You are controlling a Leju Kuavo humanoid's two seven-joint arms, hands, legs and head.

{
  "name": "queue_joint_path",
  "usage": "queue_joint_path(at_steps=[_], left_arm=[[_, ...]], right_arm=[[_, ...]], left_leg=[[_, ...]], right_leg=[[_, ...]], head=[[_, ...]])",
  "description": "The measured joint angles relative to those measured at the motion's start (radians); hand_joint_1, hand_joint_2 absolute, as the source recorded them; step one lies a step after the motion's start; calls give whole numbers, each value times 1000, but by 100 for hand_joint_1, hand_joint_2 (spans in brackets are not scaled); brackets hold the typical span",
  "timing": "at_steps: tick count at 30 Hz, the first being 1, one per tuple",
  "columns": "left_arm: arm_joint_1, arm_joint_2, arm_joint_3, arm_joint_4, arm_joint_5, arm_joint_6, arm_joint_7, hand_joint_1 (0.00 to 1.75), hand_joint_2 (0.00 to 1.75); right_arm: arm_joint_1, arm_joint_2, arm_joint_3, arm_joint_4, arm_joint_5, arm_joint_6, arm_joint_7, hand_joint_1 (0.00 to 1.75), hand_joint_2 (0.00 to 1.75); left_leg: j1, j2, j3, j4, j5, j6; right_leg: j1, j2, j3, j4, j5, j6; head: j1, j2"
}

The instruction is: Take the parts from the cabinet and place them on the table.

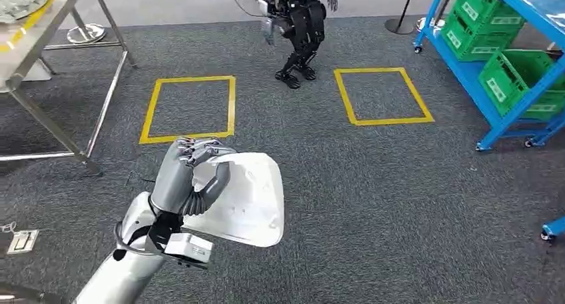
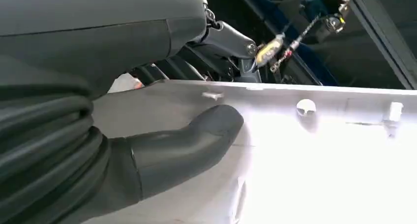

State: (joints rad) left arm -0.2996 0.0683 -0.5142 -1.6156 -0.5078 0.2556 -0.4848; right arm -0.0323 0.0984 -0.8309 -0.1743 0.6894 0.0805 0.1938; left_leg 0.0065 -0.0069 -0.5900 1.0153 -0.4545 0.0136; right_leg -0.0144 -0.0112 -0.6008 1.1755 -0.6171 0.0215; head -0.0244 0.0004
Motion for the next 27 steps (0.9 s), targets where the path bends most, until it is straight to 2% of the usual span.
queue_joint_path(at_steps=[1,2,3,4,5,6,7,8,9,11,12,13,14,15,17,18,19,20,21,22,23,24,27], left_arm=[[1,-1,-1,2,4,-2,-3,175,175],[1,-2,-2,6,8,-6,-8,175,175],[2,-2,-2,11,9,-6,-11,175,175],[2,-2,-3,14,12,-6,-13,175,175],[2,-3,-3,16,13,-6,-16,175,175],[2,-3,-3,18,15,-6,-18,175,175],[2,-4,-3,18,15,-6,-19,175,175],[2,-5,-3,18,16,-6,-19,175,175],[2,-7,-4,17,16,-6,-19,175,175],[3,-7,-6,14,16,-6,-21,175,175],[3,-7,-6,13,16,-7,-22,175,175],[4,-7,-6,13,16,-7,-22,175,175],[-1,-7,-8,13,17,-9,-23,175,175],[-3,-7,-8,12,17,-9,-22,175,175],[-2,-9,-10,13,17,-10,-22,175,175],[-2,-10,-11,15,17,-12,-22,175,175],[-2,-10,-12,16,17,-16,-21,175,175],[-2,-8,-12,16,17,-17,-18,175,175],[-3,-9,-13,15,17,-17,-18,175,175],[-4,-10,-14,15,16,-17,-17,175,175],[-5,-10,-14,15,17,-17,-16,175,175],[-5,-12,-15,15,16,-17,-15,175,175],[-5,-12,-17,15,13,-17,-11,175,175]], right_arm=[[3,1,-1,0,-3,-3,0,0,0],[6,1,-3,0,-7,-6,0,0,0],[9,2,-4,0,-9,-8,0,0,0],[11,2,-5,0,-9,-8,-1,0,0],[12,2,-6,0,-10,-10,-3,0,0],[12,2,-8,0,-10,-10,-5,0,0],[12,2,-9,0,-10,-10,-6,0,0],[12,3,-11,0,-10,-10,-6,0,0],[11,5,-13,0,-10,-10,-8,0,0],[9,5,-14,0,-8,-13,-8,0,0],[9,7,-14,0,-7,-15,-7,0,0],[10,9,-14,0,-7,-15,-8,0,0],[12,9,-14,0,-7,-15,-9,0,0],[12,9,-15,0,-7,-15,-9,0,0],[15,9,-17,0,-7,-15,-9,0,0],[15,9,-19,0,-7,-15,-9,0,0],[15,9,-20,0,-5,-15,-9,0,0],[14,9,-21,0,-5,-15,-9,0,0],[13,10,-21,0,-5,-15,-8,0,0],[13,10,-21,0,-4,-15,-6,0,0],[13,10,-21,0,-4,-15,-6,0,0],[14,10,-22,0,-4,-15,-6,0,0],[6,11,-23,0,-4,-15,-6,0,0]], left_leg=[[-1,-14,-1,1,0,1],[-3,-29,-3,2,0,1],[-3,-45,-4,4,0,1],[-3,-60,-4,7,0,1],[-2,-76,-4,11,-1,-1],[-1,-91,-4,15,-3,-3],[1,-101,-7,18,-4,-8],[-4,-111,-13,24,-7,-16],[-2,-123,-17,23,-4,-24],[3,-145,-20,13,3,-39],[4,-157,-27,12,4,-47],[3,-107,-28,29,-5,-45],[-2,-41,-50,72,-36,-45],[-1,-14,-84,145,-78,-48],[1,-3,-151,291,-141,-53],[3,-2,-166,325,-146,-56],[4,0,-153,305,-125,-57],[4,6,-116,240,-88,-57],[4,19,-66,150,-49,-55],[4,62,-10,55,-17,-53],[-6,94,6,24,-28,-44],[-2,80,6,19,-21,-33],[-10,41,-2,15,-17,-15]], right_leg=[[0,6,-41,79,-32,0],[1,7,-78,142,-48,1],[0,8,-94,161,-39,0],[0,9,-87,132,-5,-1],[-2,11,-61,67,43,-2],[-4,25,-21,-26,95,-4],[-10,76,14,-106,128,-4],[-9,112,19,-127,112,-3],[-8,92,18,-129,118,-10],[1,72,20,-128,118,-22],[-6,56,24,-137,124,-32],[-6,39,27,-144,127,-40],[-3,26,28,-146,127,-50],[0,12,28,-145,126,-53],[4,-20,27,-145,124,-57],[5,-35,27,-144,124,-57],[5,-50,27,-144,123,-57],[5,-65,29,-144,122,-55],[5,-77,30,-143,120,-52],[5,-89,34,-141,117,-47],[14,-98,36,-138,111,-40],[12,-108,38,-138,109,-34],[8,-141,50,-144,110,-15]], head=[[0,0],[0,0],[0,0],[0,0],[0,0],[1,0],[1,0],[1,0],[1,0],[1,0],[0,0],[1,0],[-8,0],[-9,0],[-9,0],[-10,0],[-10,0],[-10,0],[-10,0],[-10,0],[-9,0],[-8,0],[-8,0]])
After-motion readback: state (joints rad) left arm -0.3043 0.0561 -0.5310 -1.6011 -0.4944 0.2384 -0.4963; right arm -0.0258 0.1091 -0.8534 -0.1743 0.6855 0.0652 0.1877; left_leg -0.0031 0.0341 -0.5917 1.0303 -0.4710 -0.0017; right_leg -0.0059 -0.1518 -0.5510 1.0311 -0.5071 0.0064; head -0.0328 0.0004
